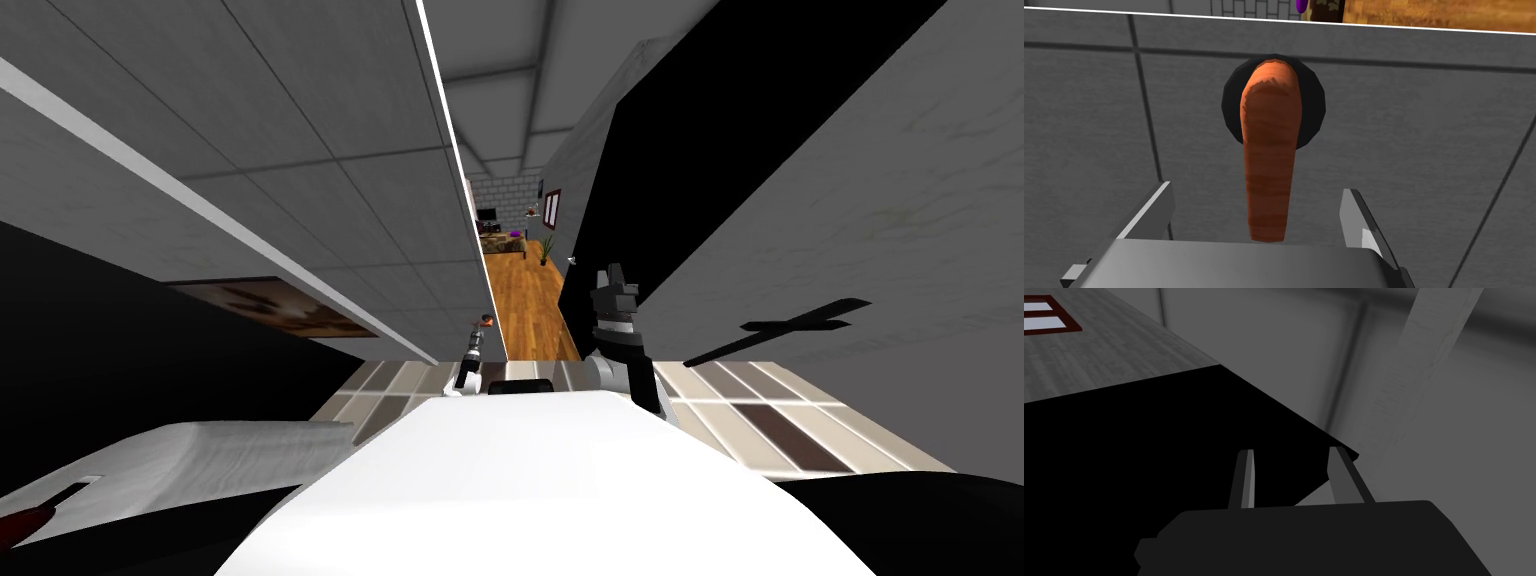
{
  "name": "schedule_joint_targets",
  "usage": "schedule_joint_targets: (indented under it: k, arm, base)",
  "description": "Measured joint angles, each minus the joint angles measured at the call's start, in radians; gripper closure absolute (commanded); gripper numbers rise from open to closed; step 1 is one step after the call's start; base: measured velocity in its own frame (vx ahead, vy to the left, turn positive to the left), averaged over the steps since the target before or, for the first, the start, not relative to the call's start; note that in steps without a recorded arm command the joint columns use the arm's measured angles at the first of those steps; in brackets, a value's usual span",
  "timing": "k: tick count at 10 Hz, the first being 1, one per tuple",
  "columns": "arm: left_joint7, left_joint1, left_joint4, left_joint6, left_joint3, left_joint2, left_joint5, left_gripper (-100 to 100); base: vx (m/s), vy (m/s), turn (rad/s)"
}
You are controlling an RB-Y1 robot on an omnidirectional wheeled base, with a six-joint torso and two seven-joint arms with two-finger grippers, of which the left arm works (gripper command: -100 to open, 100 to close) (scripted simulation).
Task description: Push the door open
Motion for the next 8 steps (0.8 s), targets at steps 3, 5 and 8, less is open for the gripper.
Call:
schedule_joint_targets:
  k: [3, 5, 8]
  arm:
    - [-0.002, 0.001, 0.006, -0.007, 0.004, -0.002, 0.000, 100]
    - [-0.001, -0.001, 0.005, -0.007, 0.005, -0.001, 0.001, 100]
    - [-0.002, -0.002, 0.005, -0.005, 0.004, -0.001, 0.001, 100]
  base:
    - [0.079, -0.008, -0.006]
    - [-0.018, 0.004, -0.011]
    - [0.000, 0.000, 0.000]
